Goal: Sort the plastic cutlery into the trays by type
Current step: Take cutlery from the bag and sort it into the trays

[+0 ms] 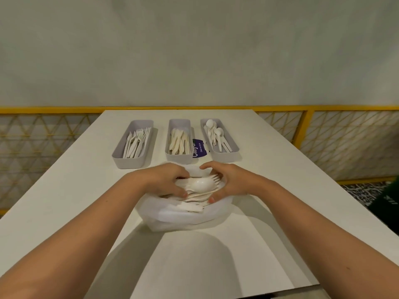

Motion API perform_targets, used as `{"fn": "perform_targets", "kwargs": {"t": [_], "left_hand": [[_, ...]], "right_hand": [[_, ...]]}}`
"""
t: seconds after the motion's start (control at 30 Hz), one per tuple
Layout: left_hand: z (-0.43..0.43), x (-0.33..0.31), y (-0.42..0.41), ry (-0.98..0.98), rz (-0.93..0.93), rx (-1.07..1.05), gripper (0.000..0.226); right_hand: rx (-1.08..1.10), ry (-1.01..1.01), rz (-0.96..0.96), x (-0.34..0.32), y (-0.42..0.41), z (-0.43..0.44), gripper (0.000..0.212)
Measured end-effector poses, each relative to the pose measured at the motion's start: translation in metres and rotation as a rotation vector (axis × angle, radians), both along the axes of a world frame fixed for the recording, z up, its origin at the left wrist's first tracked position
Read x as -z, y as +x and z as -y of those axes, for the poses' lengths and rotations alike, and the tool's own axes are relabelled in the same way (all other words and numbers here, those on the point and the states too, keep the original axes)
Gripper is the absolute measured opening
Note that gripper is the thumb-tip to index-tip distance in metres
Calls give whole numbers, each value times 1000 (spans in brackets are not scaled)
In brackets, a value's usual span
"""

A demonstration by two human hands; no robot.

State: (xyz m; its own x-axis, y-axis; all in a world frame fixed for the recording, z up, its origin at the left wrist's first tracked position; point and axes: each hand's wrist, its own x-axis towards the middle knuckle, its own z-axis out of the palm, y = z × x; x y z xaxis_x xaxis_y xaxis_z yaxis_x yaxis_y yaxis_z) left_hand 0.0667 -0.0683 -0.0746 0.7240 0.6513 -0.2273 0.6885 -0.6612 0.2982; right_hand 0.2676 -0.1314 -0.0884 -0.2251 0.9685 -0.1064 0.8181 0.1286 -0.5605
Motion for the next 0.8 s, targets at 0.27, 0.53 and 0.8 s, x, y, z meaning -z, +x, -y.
{"fn": "perform_targets", "kwargs": {"t": [0.27,0.53,0.8], "left_hand": [[16,9,-10,35,74,-35,22],[17,-5,-22,-34,496,-181,28],[-4,-21,-18,-178,990,-298,15]], "right_hand": [[91,-45,-147,-15,-8,10,96],[160,-53,-317,-27,-18,15,82],[161,25,-498,-44,-19,0,54]]}}
